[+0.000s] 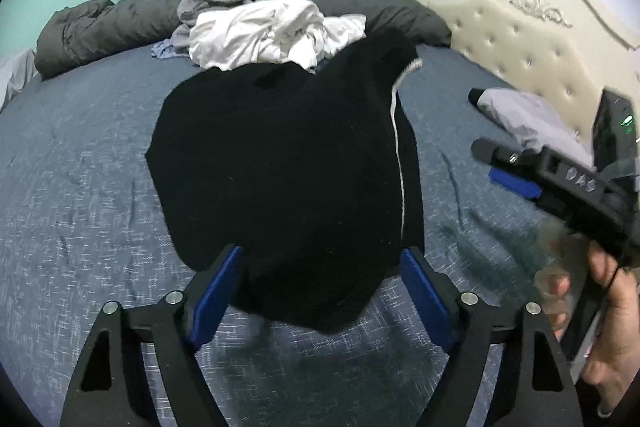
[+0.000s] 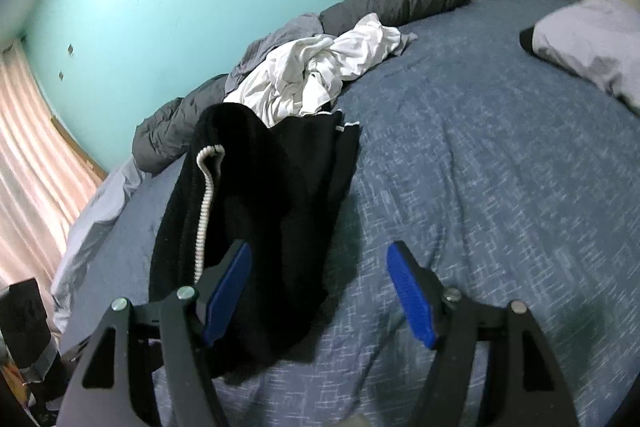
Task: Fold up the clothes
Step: 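Grasp the hoodie edge with the left gripper while the right gripper holds the hood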
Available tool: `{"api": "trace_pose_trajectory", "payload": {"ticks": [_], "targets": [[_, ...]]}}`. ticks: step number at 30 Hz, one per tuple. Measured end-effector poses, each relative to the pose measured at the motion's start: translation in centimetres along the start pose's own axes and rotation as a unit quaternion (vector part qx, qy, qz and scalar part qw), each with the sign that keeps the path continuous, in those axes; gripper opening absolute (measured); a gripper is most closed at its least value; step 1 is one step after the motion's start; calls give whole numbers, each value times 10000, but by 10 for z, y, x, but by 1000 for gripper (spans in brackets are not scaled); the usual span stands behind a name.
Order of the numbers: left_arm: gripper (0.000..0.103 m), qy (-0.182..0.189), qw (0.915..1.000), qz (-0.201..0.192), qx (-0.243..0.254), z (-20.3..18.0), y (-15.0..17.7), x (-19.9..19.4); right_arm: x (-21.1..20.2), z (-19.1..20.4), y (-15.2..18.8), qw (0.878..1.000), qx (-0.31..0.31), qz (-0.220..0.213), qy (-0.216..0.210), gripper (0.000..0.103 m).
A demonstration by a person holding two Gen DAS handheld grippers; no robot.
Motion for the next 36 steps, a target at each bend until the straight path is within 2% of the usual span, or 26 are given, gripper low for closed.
{"api": "trace_pose_trajectory", "payload": {"ticks": [4, 5, 6, 9, 13, 15, 20, 24, 27, 31, 36], "targets": [[81, -38, 9998, 112, 147, -8, 2, 10, 0, -7, -2, 10000, 62, -8, -19, 71], [77, -39, 9997, 144, 177, -9, 2, 12, 1, -9, -2, 10000, 68, 0, 14, 71], [67, -44, 9996, 190, 189, -10, 3, 15, 2, -10, -2, 10000, 67, 7, 46, 71], [47, -58, 9992, 325, 212, -10, 6, 20, 5, -12, -1, 9999, 114, 50, 57, 71], [41, -24, 9988, 369, 321, -12, 8, 19, 7, -11, 0, 9999, 147, 64, 33, 71], [27, -39, 9988, 330, 366, -12, 7, 16, 7, -10, 1, 9999, 134, 78, 18, 71], [8, 2, 9986, 334, 409, -4, 5, 20, 10, -9, 3, 9998, 139, 122, 14, 71], [6, 93, 9996, 191, 196, 14, -4, 12, 10, -8, 3, 9998, 145, 107, 6, 71], [6, 129, 9998, -9, -140, 39, -16, -1, 11, -8, 3, 9998, 156, 105, 1, 71], [6, -25, 9981, -227, -569, 77, -30, -16, 14, -6, 5, 9998, 128, 169, -43, 71], [6, -259, 9965, -113, -793, 106, -31, -6, 18, -2, 8, 9996, 84, 255, -66, 71]]}}
Point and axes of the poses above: each gripper's, at about its wrist camera, not at the fingertips, and x roughly the way its jaws point, z to its left, y to its underside, the point moved 4 cm from there along x, roughly the way its jaws point, and after that the axes turned 5 degrees about x, right-handed, at the moved point
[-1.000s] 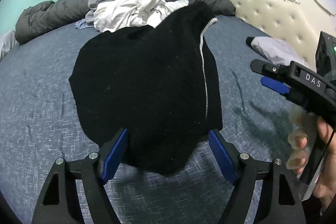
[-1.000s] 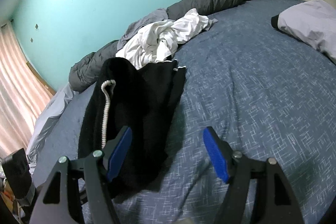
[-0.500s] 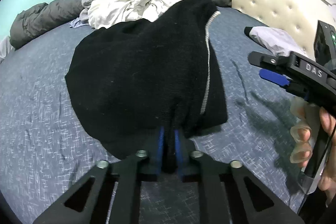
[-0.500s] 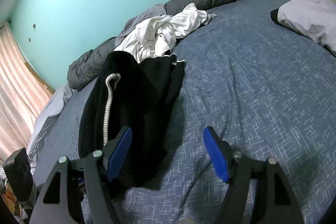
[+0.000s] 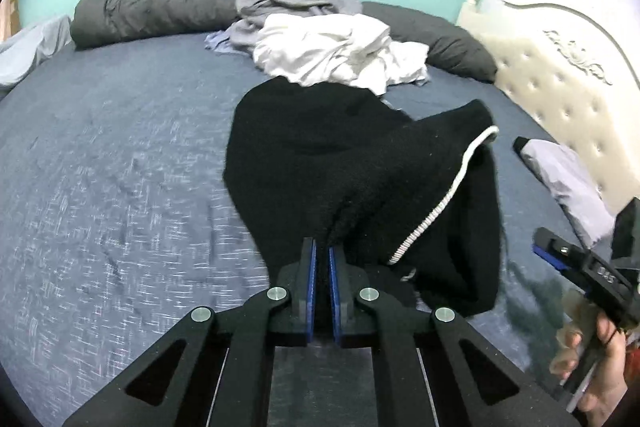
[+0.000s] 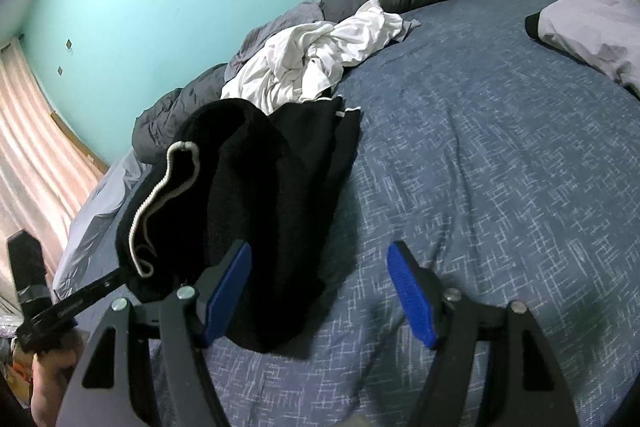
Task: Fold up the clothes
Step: 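Grasp the hoodie edge with the left gripper while the right gripper holds the hood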
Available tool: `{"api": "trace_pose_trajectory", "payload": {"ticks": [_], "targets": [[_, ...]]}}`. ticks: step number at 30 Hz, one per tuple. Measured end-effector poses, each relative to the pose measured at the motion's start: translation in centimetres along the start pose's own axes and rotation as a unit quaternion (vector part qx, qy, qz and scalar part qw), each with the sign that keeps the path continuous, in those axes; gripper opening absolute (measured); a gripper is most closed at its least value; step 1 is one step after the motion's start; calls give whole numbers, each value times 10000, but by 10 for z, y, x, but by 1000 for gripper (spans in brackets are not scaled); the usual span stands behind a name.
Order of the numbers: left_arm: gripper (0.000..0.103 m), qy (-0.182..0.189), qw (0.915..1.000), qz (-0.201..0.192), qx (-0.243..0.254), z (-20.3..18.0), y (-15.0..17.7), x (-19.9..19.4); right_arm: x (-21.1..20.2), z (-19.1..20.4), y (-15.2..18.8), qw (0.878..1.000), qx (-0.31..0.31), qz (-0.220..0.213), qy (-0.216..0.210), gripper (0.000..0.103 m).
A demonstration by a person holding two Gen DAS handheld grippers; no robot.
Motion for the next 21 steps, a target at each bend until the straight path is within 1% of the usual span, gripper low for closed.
{"api": "trace_pose_trajectory", "payload": {"ticks": [4, 7, 9, 10, 11, 12, 13, 14, 16, 17, 18, 21], "targets": [[9, 64, 9996, 155, -213, 2, 7, 9, 4, 1, 1, 10000, 18, 62, -20, 71], [10, 92, 9997, 139, -178, -3, 8, -1, 8, 6, 3, 9999, -27, 130, -72, 71], [17, 64, 9999, 92, -75, -8, 7, -13, 9, 9, 4, 9998, -85, 148, -86, 71], [19, 40, 10000, 65, -13, -11, 7, -19, 9, 9, 4, 9998, -91, 151, -98, 71], [26, 29, 10000, 33, 53, -15, 8, -25, 9, 10, 4, 9998, -79, 152, -110, 71], [39, 23, 10000, -1, 88, -17, 9, -31, 9, 10, 4, 9998, -60, 153, -120, 71], [45, 15, 9999, -35, 99, -18, 11, -37, 9, 10, 4, 9998, -42, 150, -122, 71], [47, 24, 9999, -61, 96, -20, 12, -43, 9, 9, 4, 9998, -32, 143, -113, 71], [48, 12, 9999, -85, 117, -23, 15, -52, 8, 9, 4, 9999, -22, 136, -104, 71], [50, 0, 9998, -97, 169, -26, 16, -54, 9, 9, 4, 9999, -18, 134, -102, 71], [55, -5, 9997, -106, 234, -29, 17, -54, 9, 9, 5, 9999, -14, 132, -100, 71], [56, -44, 9993, -76, 358, -37, 20, -51, 10, 10, 5, 9999, -16, 143, -85, 71]]}}
Point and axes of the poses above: each gripper's, at about its wrist camera, not at the fingertips, and x roughly the way its jaws point, z to its left, y to its underside, the point moved 4 cm from there along x, roughly the way its jaws point, and after that the axes turned 5 degrees about x, right-handed, at the moved point
